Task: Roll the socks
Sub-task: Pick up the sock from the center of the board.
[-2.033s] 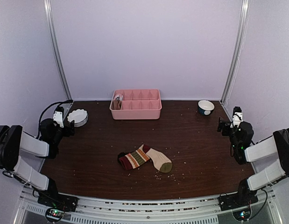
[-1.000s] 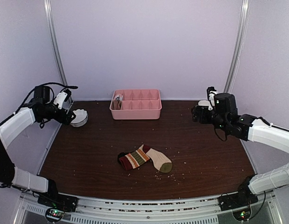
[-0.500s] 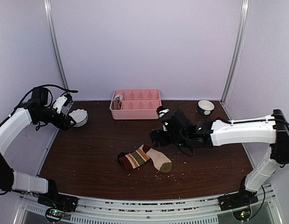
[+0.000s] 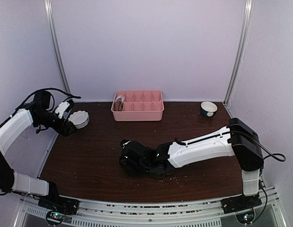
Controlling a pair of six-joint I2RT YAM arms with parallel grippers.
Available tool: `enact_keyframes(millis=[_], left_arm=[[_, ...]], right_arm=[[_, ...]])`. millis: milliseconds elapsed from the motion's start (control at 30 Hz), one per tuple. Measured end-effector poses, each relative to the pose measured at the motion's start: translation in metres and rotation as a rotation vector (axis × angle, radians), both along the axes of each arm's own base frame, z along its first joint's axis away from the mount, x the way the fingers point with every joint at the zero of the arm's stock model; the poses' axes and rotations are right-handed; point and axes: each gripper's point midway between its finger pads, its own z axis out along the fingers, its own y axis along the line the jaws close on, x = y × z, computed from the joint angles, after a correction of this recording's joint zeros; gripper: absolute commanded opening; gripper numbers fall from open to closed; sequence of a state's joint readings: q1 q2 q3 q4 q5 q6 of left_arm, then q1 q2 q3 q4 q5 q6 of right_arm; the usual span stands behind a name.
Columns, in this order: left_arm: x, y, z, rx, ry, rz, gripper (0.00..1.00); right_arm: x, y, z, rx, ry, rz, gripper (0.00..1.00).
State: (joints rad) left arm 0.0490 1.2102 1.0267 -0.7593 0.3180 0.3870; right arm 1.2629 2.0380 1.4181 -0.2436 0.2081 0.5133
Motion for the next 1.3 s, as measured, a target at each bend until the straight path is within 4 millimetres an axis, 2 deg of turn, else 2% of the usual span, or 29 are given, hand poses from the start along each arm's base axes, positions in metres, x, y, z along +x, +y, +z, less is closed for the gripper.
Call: enact_keyframes(millis=[233, 433, 633, 667, 700, 800, 900, 1067, 1200, 1300], left_arm=[[-0.003, 0.000, -0.001, 0.002, 0.013, -0.005, 0.87], [0.000, 0.000, 0.006, 0.002, -0.003, -0.005, 0.87], [0.000, -0.002, 0.007, -0.005, -0.001, -0.013, 0.88], [0.000, -0.003, 0.007, -0.010, 0.000, -0.018, 0.95], [-0.001, -0.004, 0.007, -0.015, 0.002, -0.025, 0.97], [-0.006, -0.011, 0.006, -0.038, 0.015, -0.060, 0.98], [-0.010, -0.019, 0.006, -0.067, 0.024, -0.099, 0.98], [-0.015, -0.039, 0.002, -0.089, 0.046, -0.184, 0.98], [-0.024, -0.075, -0.010, -0.070, 0.082, -0.317, 0.98], [-0.032, -0.105, -0.027, -0.052, 0.133, -0.418, 0.98]], right_arm=[[-0.005, 0.013, -0.006, 0.015, 0.047, 0.024, 0.49], [-0.007, 0.020, -0.018, -0.001, 0.075, 0.034, 0.33], [-0.002, 0.010, -0.027, -0.032, 0.098, 0.005, 0.01], [0.000, 0.008, -0.027, -0.035, 0.101, -0.002, 0.00], [0.004, 0.006, -0.027, -0.035, 0.105, -0.013, 0.00], [0.016, -0.001, -0.025, -0.035, 0.103, -0.036, 0.00], [0.026, -0.009, -0.005, -0.006, 0.089, -0.053, 0.00], [0.044, -0.023, 0.066, 0.126, 0.040, -0.084, 0.00], [0.057, -0.047, 0.114, 0.202, -0.005, -0.111, 0.00], [0.064, -0.076, 0.147, 0.242, -0.045, -0.143, 0.00]])
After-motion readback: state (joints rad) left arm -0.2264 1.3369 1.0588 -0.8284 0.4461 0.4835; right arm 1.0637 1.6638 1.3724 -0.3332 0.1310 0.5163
